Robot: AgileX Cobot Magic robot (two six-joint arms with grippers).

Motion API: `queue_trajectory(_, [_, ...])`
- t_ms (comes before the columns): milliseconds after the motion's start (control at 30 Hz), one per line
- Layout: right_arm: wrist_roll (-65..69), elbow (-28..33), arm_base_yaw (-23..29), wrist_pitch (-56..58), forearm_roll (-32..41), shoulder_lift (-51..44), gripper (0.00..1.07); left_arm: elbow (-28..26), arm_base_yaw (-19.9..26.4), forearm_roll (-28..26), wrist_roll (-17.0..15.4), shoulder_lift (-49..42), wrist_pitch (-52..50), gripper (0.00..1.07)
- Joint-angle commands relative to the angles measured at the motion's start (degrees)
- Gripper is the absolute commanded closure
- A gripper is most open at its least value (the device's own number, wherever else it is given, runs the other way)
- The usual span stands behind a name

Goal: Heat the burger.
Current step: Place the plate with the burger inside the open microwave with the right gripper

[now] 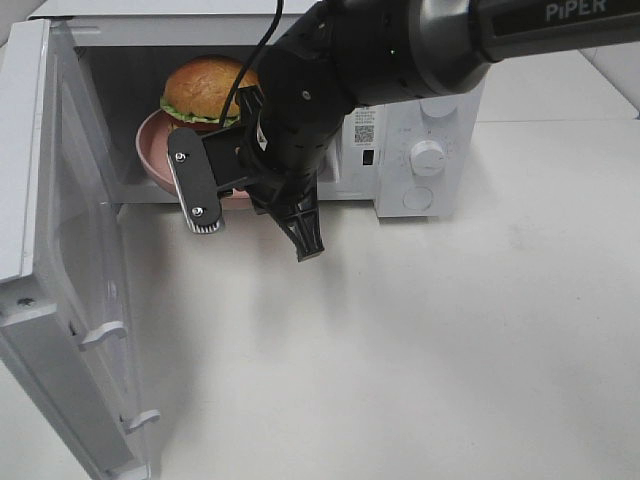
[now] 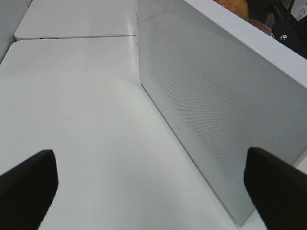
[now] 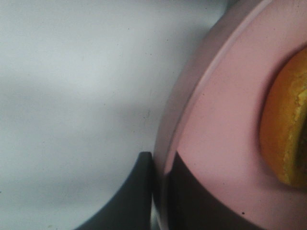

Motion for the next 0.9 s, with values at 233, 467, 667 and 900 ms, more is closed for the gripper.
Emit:
queue_trajectory(233, [2.0,-6.9,-0.1,0.0,-1.7,3.1,1.07,0.1,-0.3,0.0,-0.3,-1.1,-0.3,0.09])
queue_trajectory(467, [2.2,-10.9,-0.2,0.9,-1.7,5.8,1.07,0.1,-0.3,0.0,-0.3,-1.1,-0.3,0.09])
queue_trajectory(667, [3.3,-13.9,-1.2,1.5,-1.7,7.9,1.07,0.1,-0.3,0.0,-0.3,-1.1,-0.3,0.09])
queue_trajectory(900, [4.4,-18.5,-1.4,1.4,-2.6,10.5,1.06,0.1,-0.3,0.4,-0.5,-1.1,-0.3,0.09])
